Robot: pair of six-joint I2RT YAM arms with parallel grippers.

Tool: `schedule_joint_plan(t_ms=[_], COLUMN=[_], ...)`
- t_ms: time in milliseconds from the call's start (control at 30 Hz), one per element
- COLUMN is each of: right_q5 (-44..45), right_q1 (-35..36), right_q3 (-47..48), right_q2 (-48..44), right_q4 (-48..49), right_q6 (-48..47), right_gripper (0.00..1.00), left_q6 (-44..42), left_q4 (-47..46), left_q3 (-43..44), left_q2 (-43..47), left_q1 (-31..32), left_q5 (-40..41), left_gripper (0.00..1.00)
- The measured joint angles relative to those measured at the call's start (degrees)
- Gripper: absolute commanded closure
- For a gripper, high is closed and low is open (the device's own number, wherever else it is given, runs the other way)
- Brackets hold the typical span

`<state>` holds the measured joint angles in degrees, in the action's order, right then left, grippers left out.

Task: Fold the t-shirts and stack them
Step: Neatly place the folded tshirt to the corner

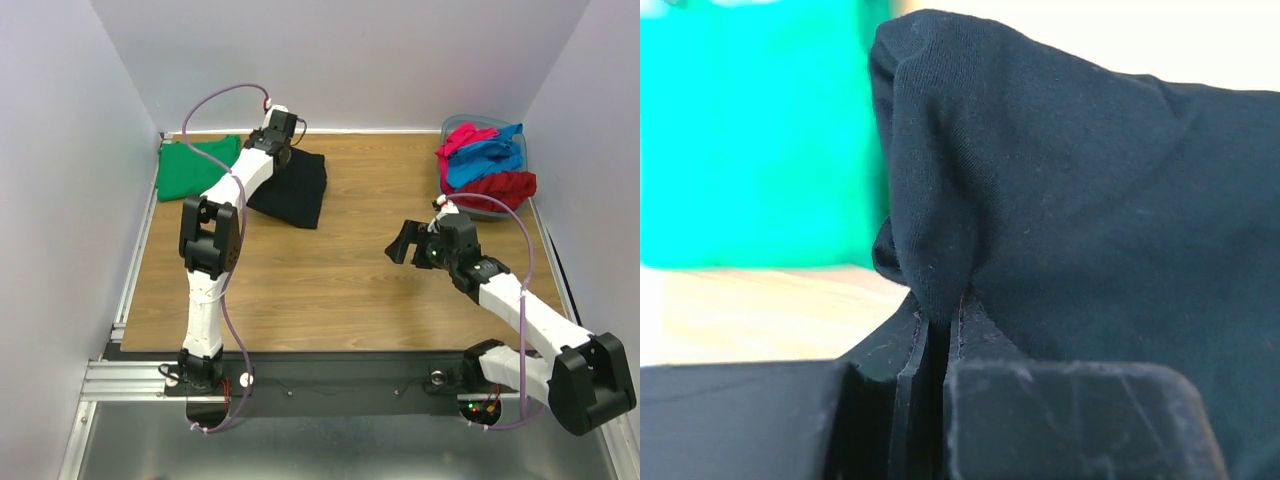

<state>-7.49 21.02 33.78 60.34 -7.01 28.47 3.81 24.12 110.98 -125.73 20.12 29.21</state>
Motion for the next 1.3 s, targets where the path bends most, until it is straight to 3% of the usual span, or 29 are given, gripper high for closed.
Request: schedule_joint_plan(t_ms=[300,567,800,1300], right_q5=[-0.5,-1.2,-1.7,-3.1], right_q1=[0.0,0.0,0.0,0.0], right_q3=[0.3,1.9,3.4,4.4], right_q2=[4.3,7.3,10.9,15.1], right_q4=[0.8,2.1,3.2,3.9], right_q6=[-1.6,-2.3,-3.0,-3.2], right_gripper=[0.0,0.0,0.0,0.0], left_q6=[-17.7,-27.8,-32.2,-33.7], left_q4=[-3.6,-9.4,-12.7,-14.4], left_q3=[3.7,9.3,14.1,14.4], left_q2=[-0.7,-2.9,-5.3,-5.3], left_q1=[-1.4,-4.8,-7.0,-6.6], left_q5=[11.8,14.6,15.9,13.9], left_gripper=[1.0,1.0,1.0,1.0])
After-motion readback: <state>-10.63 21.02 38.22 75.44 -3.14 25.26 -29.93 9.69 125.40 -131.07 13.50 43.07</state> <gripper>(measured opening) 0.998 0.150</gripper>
